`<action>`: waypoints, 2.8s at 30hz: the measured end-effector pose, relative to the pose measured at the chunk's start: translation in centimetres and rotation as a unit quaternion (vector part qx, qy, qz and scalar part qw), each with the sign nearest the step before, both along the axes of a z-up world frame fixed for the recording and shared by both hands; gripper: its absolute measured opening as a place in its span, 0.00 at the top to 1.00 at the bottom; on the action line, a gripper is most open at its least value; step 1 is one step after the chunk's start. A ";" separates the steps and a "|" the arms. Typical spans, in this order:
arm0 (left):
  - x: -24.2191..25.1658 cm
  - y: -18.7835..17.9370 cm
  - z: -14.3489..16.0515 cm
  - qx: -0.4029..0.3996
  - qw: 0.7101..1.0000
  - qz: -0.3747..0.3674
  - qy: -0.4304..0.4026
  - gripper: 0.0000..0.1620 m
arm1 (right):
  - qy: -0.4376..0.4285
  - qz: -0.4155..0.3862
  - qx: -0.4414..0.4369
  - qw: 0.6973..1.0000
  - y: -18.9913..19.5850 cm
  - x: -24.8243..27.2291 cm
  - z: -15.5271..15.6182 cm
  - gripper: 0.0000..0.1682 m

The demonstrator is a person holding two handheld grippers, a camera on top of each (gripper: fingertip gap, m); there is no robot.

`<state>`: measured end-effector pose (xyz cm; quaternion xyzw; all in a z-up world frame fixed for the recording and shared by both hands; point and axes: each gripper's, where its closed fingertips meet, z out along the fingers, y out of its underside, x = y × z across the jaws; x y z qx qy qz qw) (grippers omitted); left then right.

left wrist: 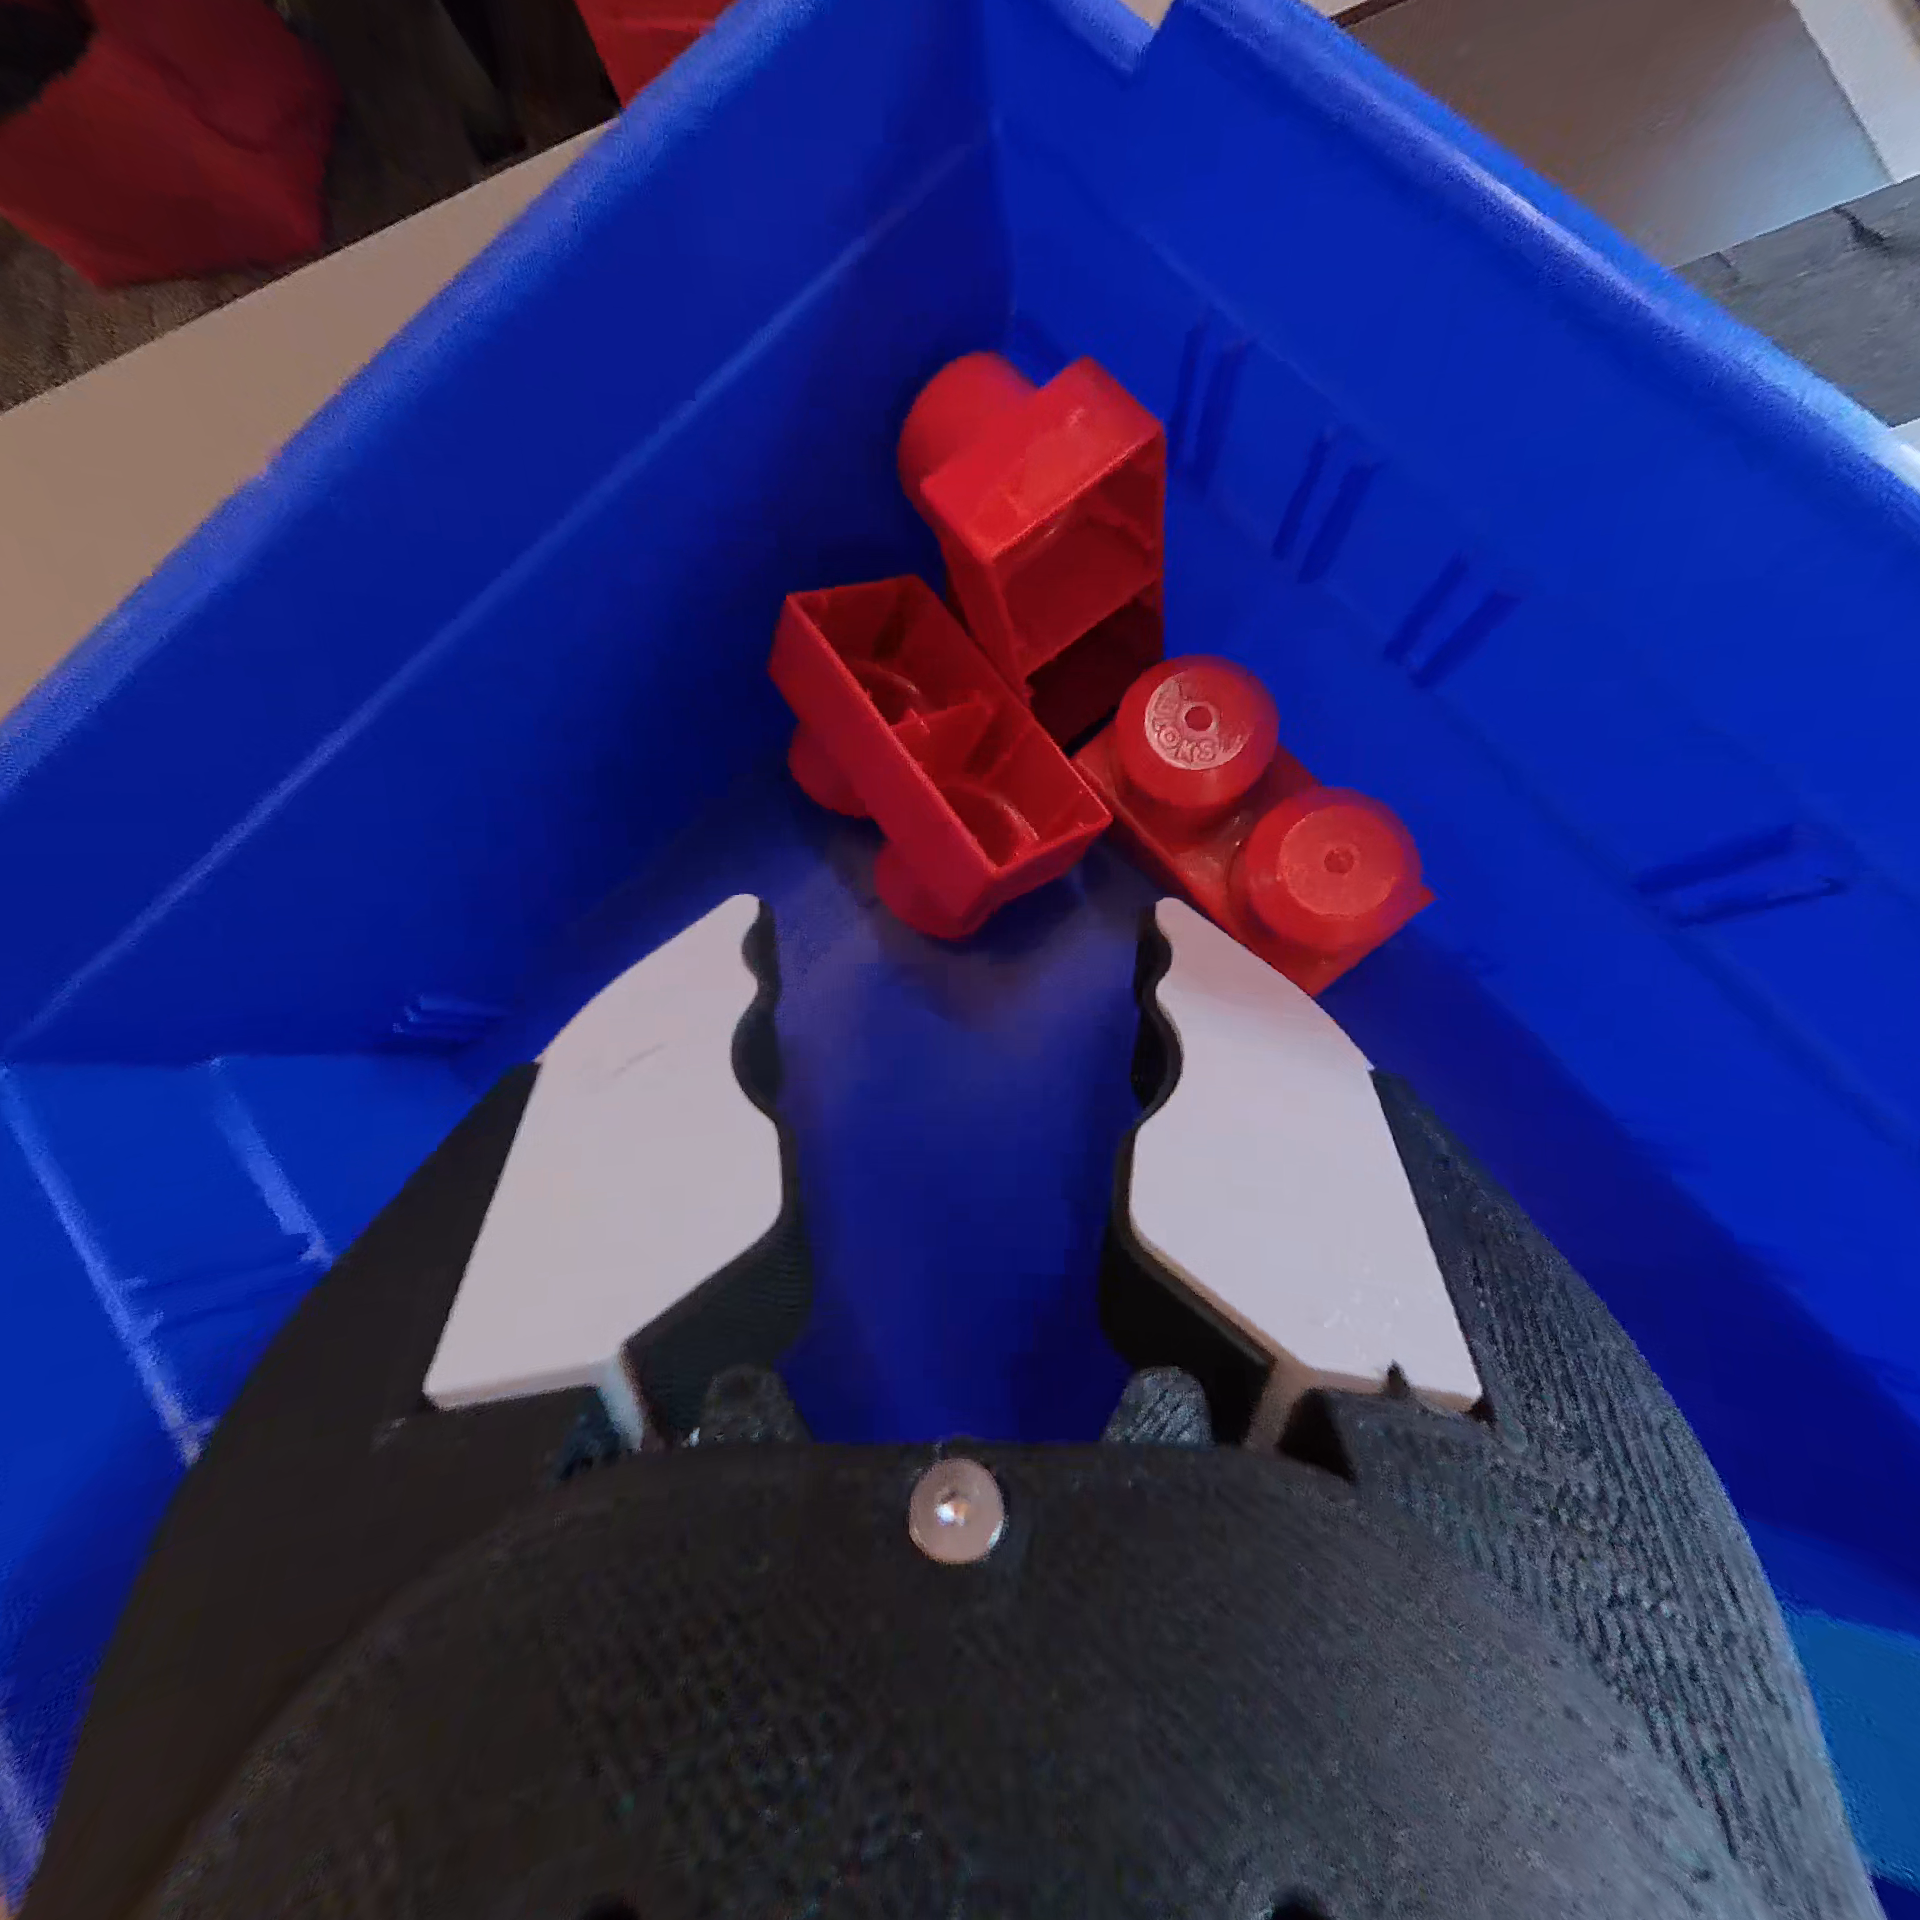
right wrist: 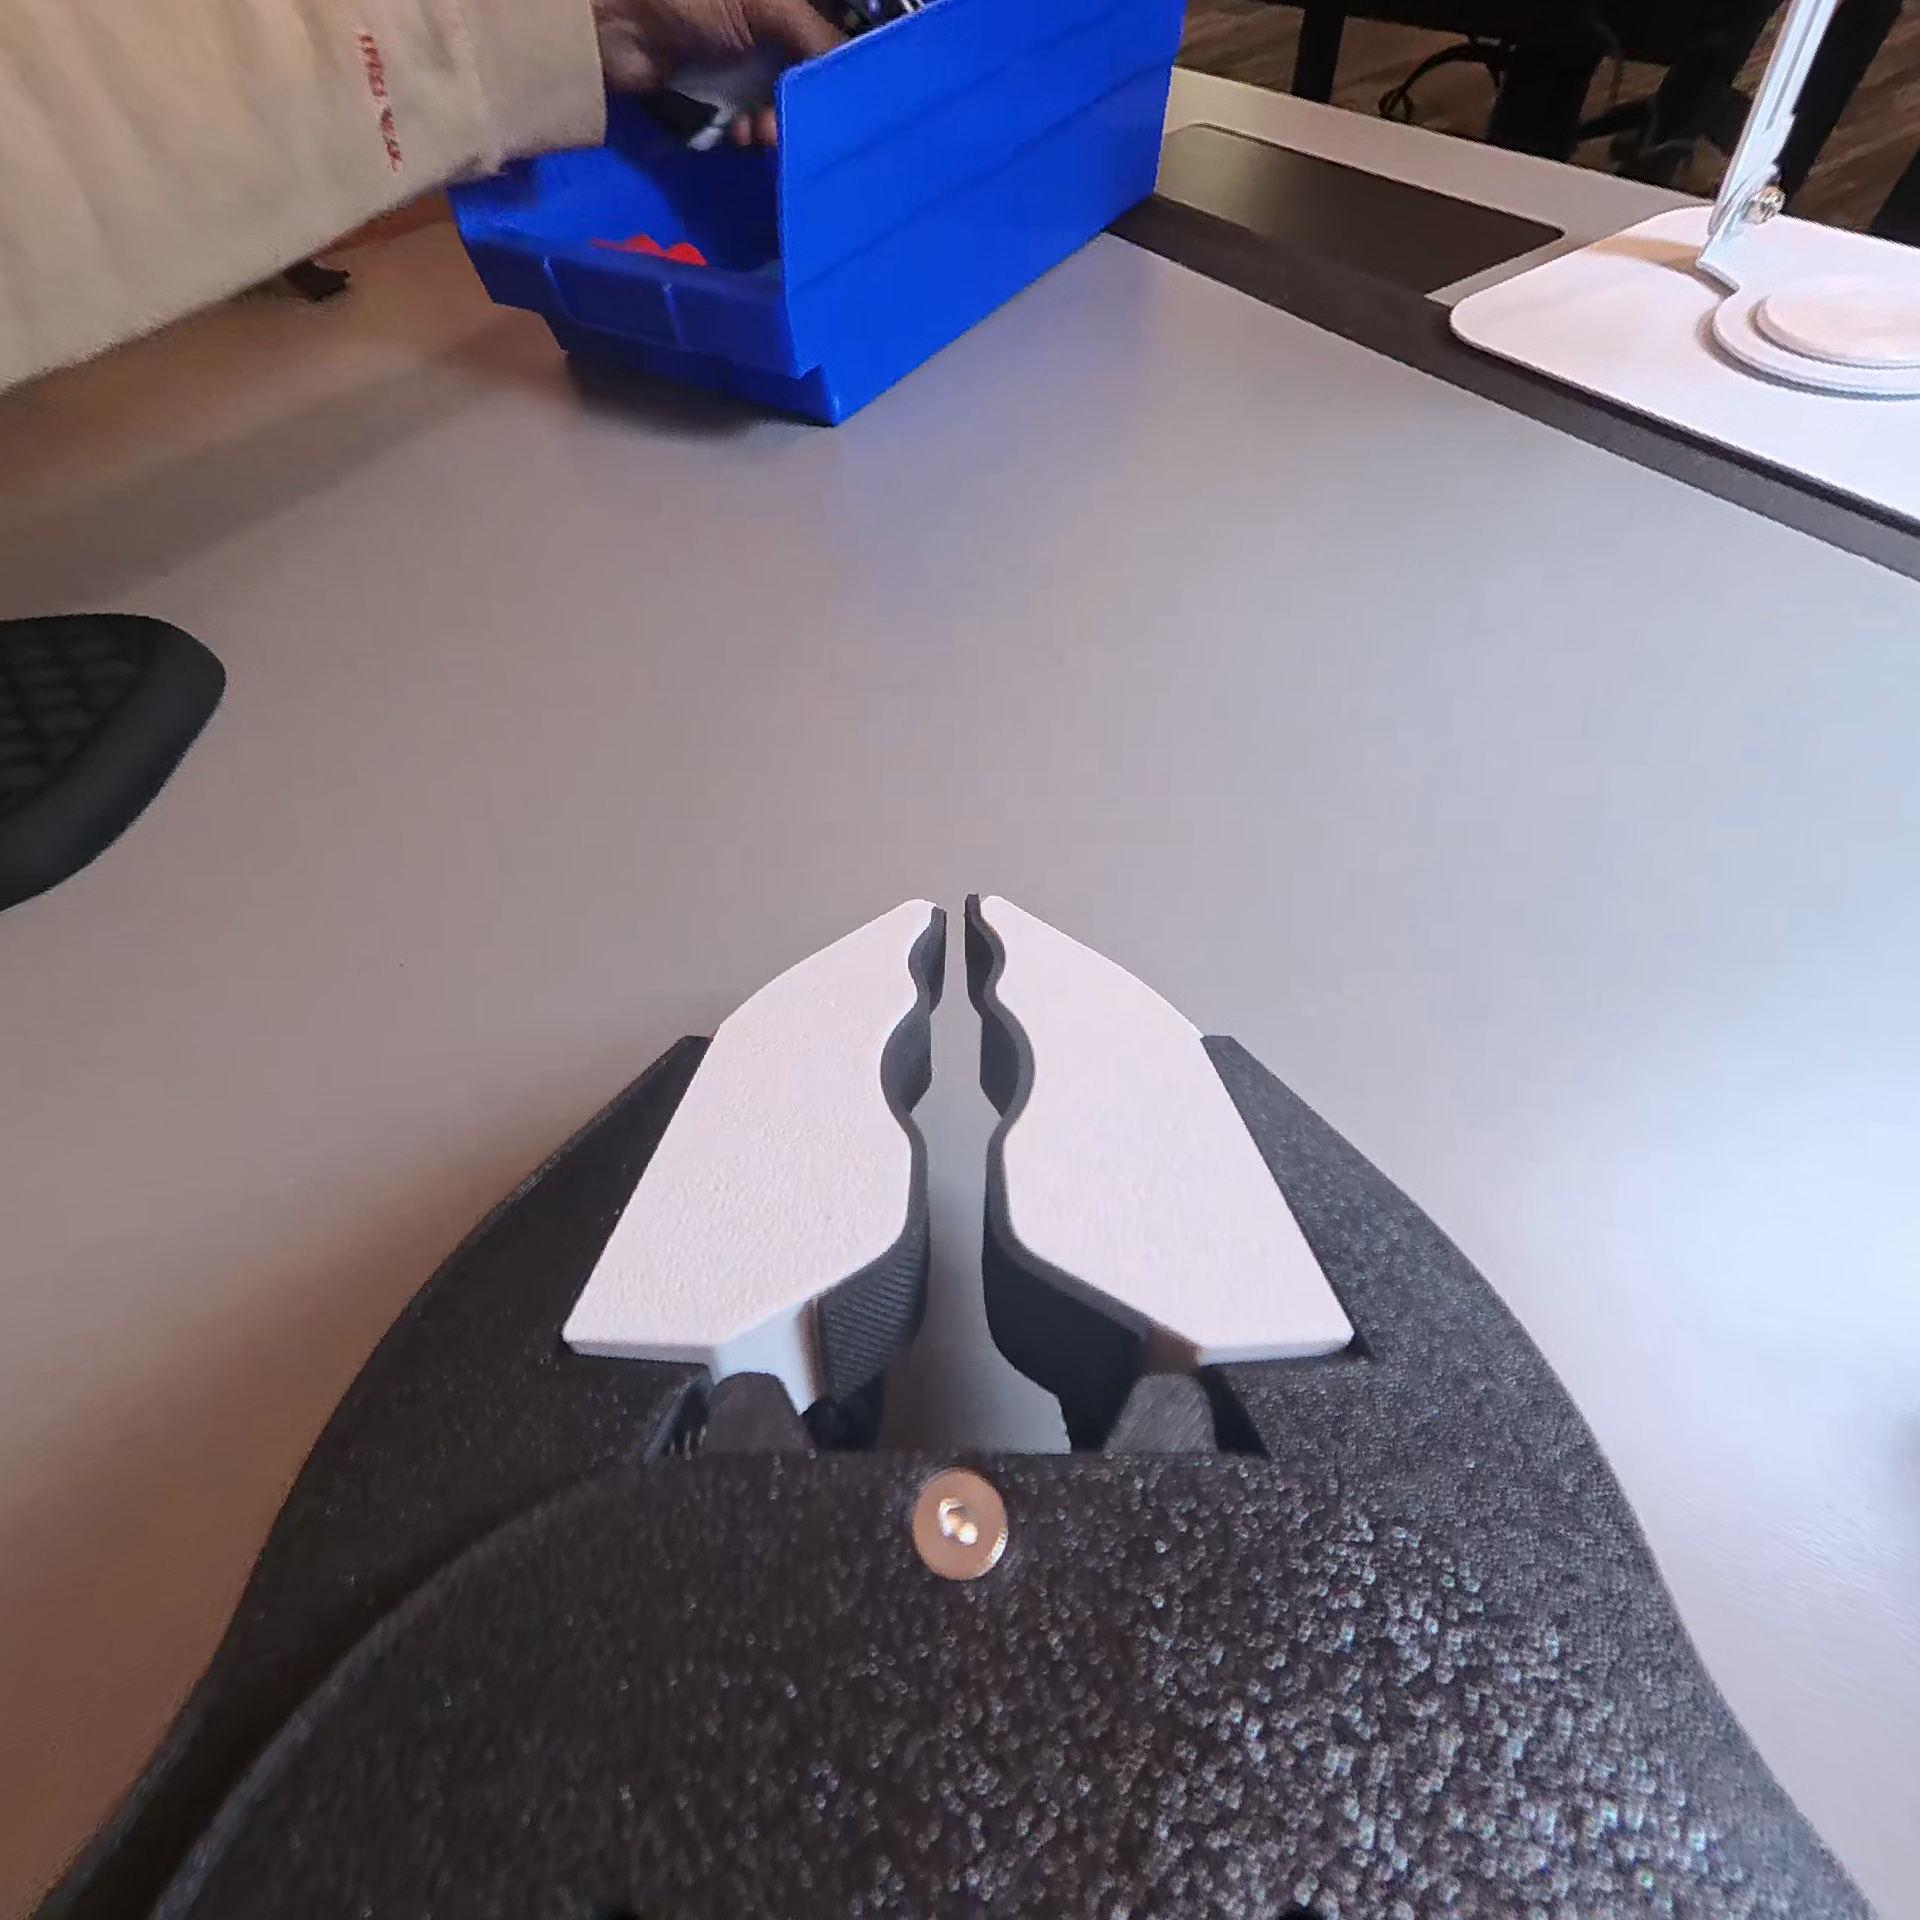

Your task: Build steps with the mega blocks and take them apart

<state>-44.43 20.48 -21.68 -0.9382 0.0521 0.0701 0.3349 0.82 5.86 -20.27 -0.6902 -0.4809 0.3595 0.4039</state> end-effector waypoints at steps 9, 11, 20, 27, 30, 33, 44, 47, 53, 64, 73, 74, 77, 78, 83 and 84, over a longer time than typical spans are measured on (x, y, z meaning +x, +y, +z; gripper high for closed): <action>-0.6 2.6 -1.5 0.014 0.993 -0.006 0.121 0.73 | -0.002 -0.011 0.005 1.000 0.6 0.3 0.0 0.98; -0.9 2.4 -0.6 0.022 0.991 0.000 0.132 0.73 | 0.000 -0.011 0.004 1.000 0.7 0.4 0.0 0.98; 1.7 -1.1 11.2 0.195 0.973 -0.001 0.122 0.74 | 0.019 0.013 0.014 1.000 -0.2 -0.1 1.0 0.97; 21.9 -8.5 18.4 0.356 0.910 -0.202 0.058 0.75 | 0.099 0.043 0.005 0.994 -1.4 -1.2 3.7 0.82; 30.6 -10.9 17.3 0.379 0.875 -0.286 0.098 0.75 | 0.149 0.050 -0.014 0.987 -1.6 -2.2 6.0 0.73; 37.8 -11.6 15.9 0.391 0.845 -0.355 0.083 0.74 | 0.233 0.057 -0.122 0.963 -0.6 -3.3 10.0 0.66; 41.2 -12.9 10.4 0.414 0.774 -0.421 0.229 0.75 | 0.254 0.052 -0.200 0.945 0.7 -4.3 10.2 0.65; 41.9 -12.8 8.5 0.407 0.736 -0.441 0.315 0.75 | 0.225 0.049 -0.213 0.950 0.6 -4.6 8.4 0.64; 42.0 -12.7 7.0 0.396 0.688 -0.449 0.410 0.75 | 0.218 0.025 -0.256 0.941 1.3 -4.3 6.8 0.68; 42.8 -13.4 6.8 0.398 0.644 -0.456 0.468 0.75 | 0.266 -0.002 -0.248 0.932 2.4 -3.3 8.1 0.76; 42.7 -13.2 7.6 0.385 0.763 -0.461 0.238 0.67 | 0.329 0.004 -0.240 0.913 3.8 -1.7 9.8 0.76; 43.1 -13.4 7.8 0.367 0.794 -0.463 0.145 0.64 | 0.359 0.013 -0.227 0.905 4.0 -1.0 10.9 0.76; 44.7 -15.0 9.3 0.288 0.820 -0.460 -0.181 0.61 | 0.421 0.057 -0.168 0.890 3.3 0.6 13.8 0.76; 45.2 -15.7 9.8 0.253 0.802 -0.460 -0.284 0.60 | 0.420 0.073 -0.145 0.893 2.5 0.6 14.2 0.76; 45.9 -17.8 11.8 0.144 0.691 -0.445 -0.551 0.67 | 0.365 0.124 -0.032 0.922 -1.7 -1.8 13.7 0.76; 45.8 -18.0 11.6 0.147 0.692 -0.457 -0.539 0.76 | 0.356 0.128 -0.016 0.926 -2.1 -2.1 13.7 0.76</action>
